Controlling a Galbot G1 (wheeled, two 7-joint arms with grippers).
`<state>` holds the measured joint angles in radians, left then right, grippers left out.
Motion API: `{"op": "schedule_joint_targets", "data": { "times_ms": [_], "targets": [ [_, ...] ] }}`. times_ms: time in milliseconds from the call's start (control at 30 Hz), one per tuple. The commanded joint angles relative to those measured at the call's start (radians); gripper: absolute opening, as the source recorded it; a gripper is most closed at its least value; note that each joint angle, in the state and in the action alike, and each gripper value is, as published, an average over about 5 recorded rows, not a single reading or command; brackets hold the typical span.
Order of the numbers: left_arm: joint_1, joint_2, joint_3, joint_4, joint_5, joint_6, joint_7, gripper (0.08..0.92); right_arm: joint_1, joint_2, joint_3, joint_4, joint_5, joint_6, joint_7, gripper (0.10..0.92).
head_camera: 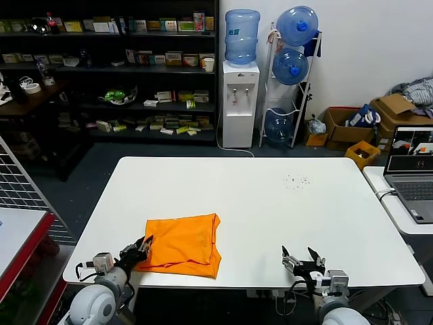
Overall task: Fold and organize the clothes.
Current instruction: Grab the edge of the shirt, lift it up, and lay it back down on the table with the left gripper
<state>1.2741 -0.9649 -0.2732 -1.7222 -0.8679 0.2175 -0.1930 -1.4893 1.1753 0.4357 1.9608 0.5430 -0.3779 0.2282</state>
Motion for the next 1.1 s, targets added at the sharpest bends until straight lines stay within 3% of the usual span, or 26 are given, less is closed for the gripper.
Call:
{"op": "schedule_joint_targets", "data": {
  "times_ms": [33,267,467,567,767,1100],
  "targets": [
    [-0.002,-0.019,-0.004,-0.023,0.000,0.005,-0.023,0.265,-0.002,0.002,0.001,0.002,-0.002,0.002,0.000,0.823],
    [0.034,-0.007,-0.048,-0.211,0.106,0.058,-0.126,0.101,-0.005,0.005,0.005,0.004,-0.004,0.005,-0.001,0.823],
    [0.081,0.052,-0.103,-0.434,0.179,0.125,-0.205,0.095,-0.001,0.001,0.007,0.004,-0.001,0.007,-0.003,0.823],
    [0.097,0.101,-0.126,-0.490,0.185,0.153,-0.228,0.095,0.004,-0.001,0.006,0.006,0.001,0.008,-0.004,0.823],
    [0.149,0.224,-0.227,-0.436,0.184,0.159,-0.224,0.095,0.004,-0.010,0.010,0.011,0.001,0.019,-0.010,0.823],
    [0.201,0.389,-0.383,-0.170,0.158,0.096,-0.171,0.095,0.000,-0.019,0.015,0.019,0.001,0.032,-0.015,0.823]
  ]
}}
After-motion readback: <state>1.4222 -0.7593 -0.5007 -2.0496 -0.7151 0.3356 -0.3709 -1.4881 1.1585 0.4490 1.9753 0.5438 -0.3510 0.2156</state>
